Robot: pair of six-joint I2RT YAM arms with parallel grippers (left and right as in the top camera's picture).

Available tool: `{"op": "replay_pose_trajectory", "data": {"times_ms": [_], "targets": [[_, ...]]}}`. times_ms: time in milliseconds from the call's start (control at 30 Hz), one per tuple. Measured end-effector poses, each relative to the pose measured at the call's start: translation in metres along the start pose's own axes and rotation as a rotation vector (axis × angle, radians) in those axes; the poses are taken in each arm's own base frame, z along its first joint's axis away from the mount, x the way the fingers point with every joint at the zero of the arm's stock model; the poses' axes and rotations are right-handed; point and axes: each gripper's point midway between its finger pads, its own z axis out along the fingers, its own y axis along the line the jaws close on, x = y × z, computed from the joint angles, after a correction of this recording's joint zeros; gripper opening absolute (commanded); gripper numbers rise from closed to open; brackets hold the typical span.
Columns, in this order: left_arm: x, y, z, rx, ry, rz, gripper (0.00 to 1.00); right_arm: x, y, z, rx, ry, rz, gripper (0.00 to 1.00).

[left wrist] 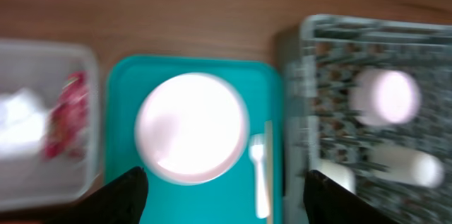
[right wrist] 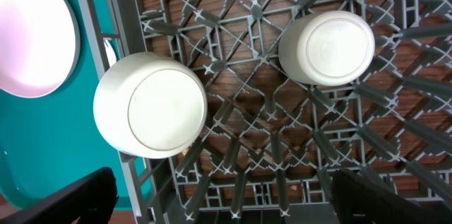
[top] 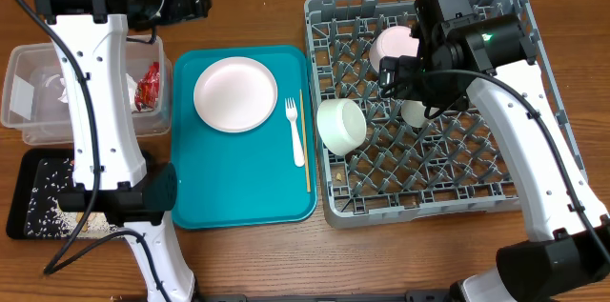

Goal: Sort waste into correct bins and load items into the dishwasher
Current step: 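Move the left gripper to the white plate and grip its rim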

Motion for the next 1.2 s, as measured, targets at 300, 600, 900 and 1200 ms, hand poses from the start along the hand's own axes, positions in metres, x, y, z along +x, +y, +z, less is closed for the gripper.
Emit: {"op": "replay_pose_trajectory", "data": {"times_ms": [300, 600, 900, 1200], "targets": [[0.017, 0.034, 0.059, -0.182, 0.131, -0.057, 0.82, 0.0, 0.0, 0.0, 0.0, 0.0, 0.0, 1.0], [0.04, 0.058, 0.127, -0.242, 0.231, -0.073, 0.8, 0.0, 0.0, 0.0, 0.0, 0.0, 0.0, 1.0], [0.069, 0.082, 0.189, -0.287, 0.272, -0.055, 0.8, 0.0, 0.0, 0.0, 0.0, 0.0, 0.0, 1.0], [0.091, 0.094, 0.224, -0.285, 0.287, -0.02, 0.8, 0.0, 0.0, 0.0, 0.0, 0.0, 0.0, 1.0]]}}
